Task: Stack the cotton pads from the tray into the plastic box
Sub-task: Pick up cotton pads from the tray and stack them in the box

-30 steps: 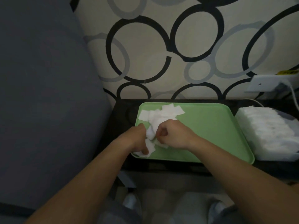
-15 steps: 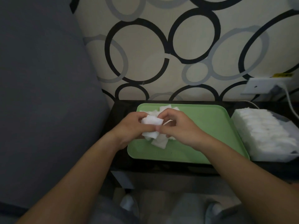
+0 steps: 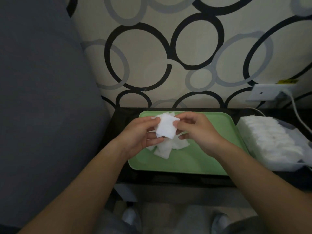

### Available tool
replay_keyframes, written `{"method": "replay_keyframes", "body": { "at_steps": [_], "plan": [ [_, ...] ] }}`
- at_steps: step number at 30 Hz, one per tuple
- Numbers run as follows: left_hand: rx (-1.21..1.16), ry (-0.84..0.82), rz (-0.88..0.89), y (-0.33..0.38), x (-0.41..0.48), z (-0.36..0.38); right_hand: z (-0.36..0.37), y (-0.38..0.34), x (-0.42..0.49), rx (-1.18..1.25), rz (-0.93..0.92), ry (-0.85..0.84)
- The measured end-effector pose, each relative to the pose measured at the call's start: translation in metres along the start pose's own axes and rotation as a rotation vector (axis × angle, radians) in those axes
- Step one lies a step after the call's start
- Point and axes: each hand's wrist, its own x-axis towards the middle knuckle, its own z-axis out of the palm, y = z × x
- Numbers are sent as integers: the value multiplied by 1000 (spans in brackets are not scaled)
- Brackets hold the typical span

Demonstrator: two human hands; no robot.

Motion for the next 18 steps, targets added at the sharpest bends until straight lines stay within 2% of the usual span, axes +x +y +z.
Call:
{"method": "replay_keyframes", "body": {
  "at_steps": [3,6,10,18],
  "plan": [
    [54,47,6,-2,2,0,-4,-4,0,77,1,25],
    [133,62,28,-5,4,0,-7,-7,0,112,-4,-20],
    [242,-5,69,-6,2,4,-5,-2,0,-50,-23,-108],
    [273,-27,61,-5,1,8,-4,5,5,-139,-28,-20]
  ]
}}
